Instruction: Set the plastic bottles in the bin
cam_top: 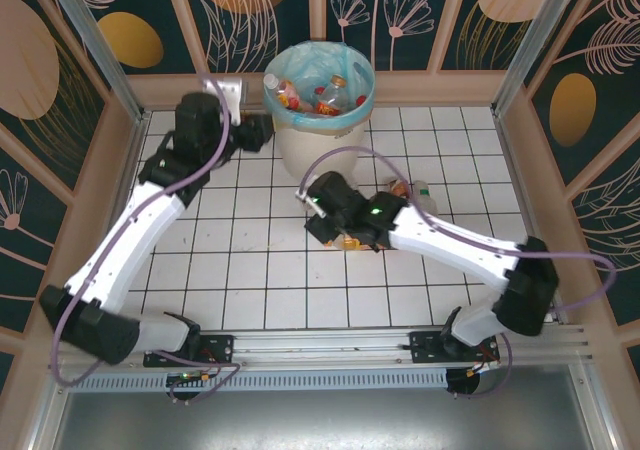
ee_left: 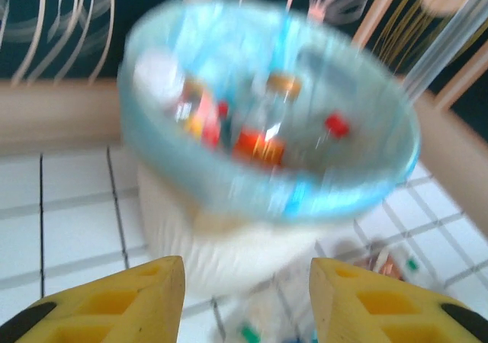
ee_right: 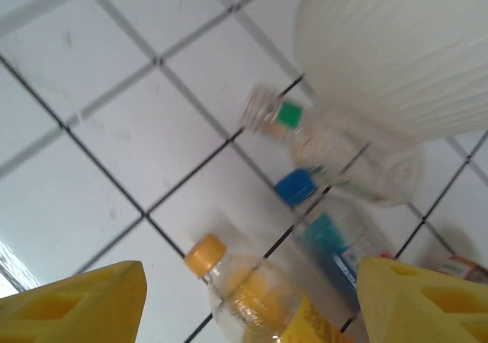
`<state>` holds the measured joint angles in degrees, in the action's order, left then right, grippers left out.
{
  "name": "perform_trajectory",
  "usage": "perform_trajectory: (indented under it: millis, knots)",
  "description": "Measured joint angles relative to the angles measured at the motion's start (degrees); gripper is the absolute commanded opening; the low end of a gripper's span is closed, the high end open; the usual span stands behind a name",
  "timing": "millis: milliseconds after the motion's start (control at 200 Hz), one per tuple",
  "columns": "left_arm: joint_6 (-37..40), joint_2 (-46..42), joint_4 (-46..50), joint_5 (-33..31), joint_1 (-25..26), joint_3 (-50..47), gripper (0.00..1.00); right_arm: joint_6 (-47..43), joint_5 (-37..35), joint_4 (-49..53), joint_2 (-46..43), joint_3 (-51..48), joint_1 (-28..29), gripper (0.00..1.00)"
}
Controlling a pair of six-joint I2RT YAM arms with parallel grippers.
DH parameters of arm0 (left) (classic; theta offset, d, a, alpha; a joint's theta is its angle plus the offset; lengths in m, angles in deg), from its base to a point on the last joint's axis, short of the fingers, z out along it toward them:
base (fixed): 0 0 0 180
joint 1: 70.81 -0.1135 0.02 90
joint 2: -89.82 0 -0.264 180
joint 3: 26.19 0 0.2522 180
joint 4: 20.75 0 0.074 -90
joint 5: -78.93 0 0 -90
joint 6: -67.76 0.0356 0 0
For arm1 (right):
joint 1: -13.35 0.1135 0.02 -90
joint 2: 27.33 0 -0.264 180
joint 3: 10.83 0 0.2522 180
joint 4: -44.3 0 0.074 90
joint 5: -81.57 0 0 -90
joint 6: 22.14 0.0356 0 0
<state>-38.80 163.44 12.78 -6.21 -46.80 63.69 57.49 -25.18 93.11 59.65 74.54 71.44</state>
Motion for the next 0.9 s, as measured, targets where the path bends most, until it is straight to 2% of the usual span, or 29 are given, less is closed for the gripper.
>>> perform_trajectory:
  millis: [135,255,315,445,500,711,901]
  knots:
    - [0.22,-10.01,0.15,-2.67,0.00,-13.62,0.49,-6.95,1.09,0.96,5.22,-0.07,0.15,0.71]
    - [-1.11,-18.01,0.11,-5.84,0.00,-23.87,0.58,-11.08,1.99,1.01,7.45,0.17,0.13,0.72]
    - [-2.14,-20.79,0.37,-7.21,0.00,-28.11,0.62,-12.59,2.29,1.14,9.29,0.98,0.09,0.72]
    - [-5.25,-24.72,0.66,-10.29,0.00,-35.34,0.65,-15.06,2.97,1.66,13.73,2.54,0.09,0.72]
    - [-6.16,-25.92,0.59,-11.28,0.00,-37.62,0.68,-15.85,3.02,2.12,15.50,3.19,0.09,0.72]
    - [-7.34,-28.26,0.59,-12.35,0.00,-42.23,0.69,-17.90,3.39,3.56,20.09,5.18,-0.28,0.71]
    - [-7.10,-28.20,-0.07,-8.07,0.00,-42.27,0.69,-18.12,3.34,4.76,24.24,6.49,-0.68,0.72]
